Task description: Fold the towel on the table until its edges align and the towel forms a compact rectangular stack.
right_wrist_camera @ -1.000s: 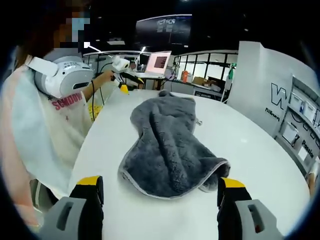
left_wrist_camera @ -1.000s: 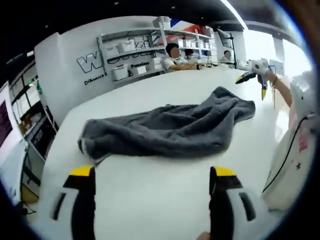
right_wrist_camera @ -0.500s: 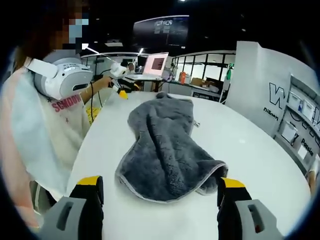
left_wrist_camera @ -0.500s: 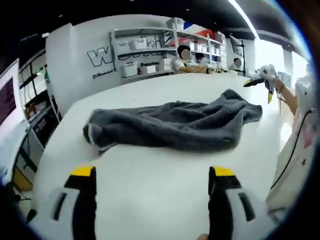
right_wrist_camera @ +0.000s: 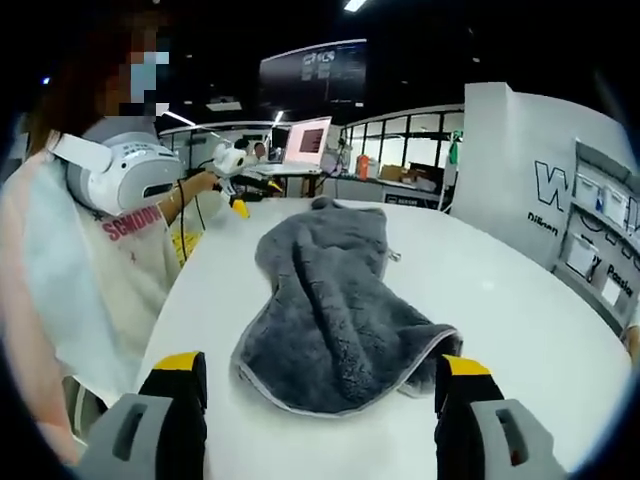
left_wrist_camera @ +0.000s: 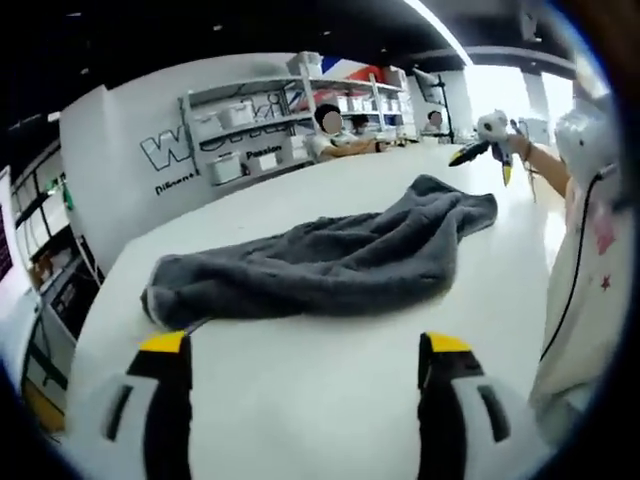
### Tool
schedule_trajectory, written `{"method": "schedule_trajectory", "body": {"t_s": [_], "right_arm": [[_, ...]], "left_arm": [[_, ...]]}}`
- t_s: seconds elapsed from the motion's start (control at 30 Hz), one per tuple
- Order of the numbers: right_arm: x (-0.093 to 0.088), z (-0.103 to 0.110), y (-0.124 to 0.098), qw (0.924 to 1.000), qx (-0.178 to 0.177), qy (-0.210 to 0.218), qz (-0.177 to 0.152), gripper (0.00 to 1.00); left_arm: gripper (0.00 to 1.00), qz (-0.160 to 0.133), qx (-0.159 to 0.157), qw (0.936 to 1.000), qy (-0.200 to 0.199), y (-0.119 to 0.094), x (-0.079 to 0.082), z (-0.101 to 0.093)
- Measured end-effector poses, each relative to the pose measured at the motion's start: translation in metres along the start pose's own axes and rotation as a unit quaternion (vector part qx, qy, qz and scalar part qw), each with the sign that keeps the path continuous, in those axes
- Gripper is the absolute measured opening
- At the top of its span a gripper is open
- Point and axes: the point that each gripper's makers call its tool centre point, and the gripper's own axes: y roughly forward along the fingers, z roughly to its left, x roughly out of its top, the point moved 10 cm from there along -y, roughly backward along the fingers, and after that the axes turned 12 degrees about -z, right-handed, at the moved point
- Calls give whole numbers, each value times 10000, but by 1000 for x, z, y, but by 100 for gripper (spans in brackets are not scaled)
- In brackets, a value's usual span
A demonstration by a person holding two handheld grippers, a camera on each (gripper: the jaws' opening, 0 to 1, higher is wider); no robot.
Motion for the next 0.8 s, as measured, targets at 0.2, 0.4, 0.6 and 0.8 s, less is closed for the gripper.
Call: {"method": "schedule_trajectory", "body": {"t_s": [0.2, 0.4, 0.6, 0.8], "right_arm": [[4, 1, -3, 9979, -147, 94, -632, 99], [2, -4, -10, 9972, -232, 84, -703, 98], [-11, -5, -9, 9997, -237, -3, -92, 99], [-12, -6, -11, 9994, -312, 83, -139, 99]], "left_arm": [[96, 81, 51, 9999, 45, -2, -4, 3], [99, -20, 103, 9999, -114, -5, -5, 7], [93, -99, 204, 9995, -208, -10, -7, 10], [95, -232, 295, 9991, -189, -16, -6, 11]]}}
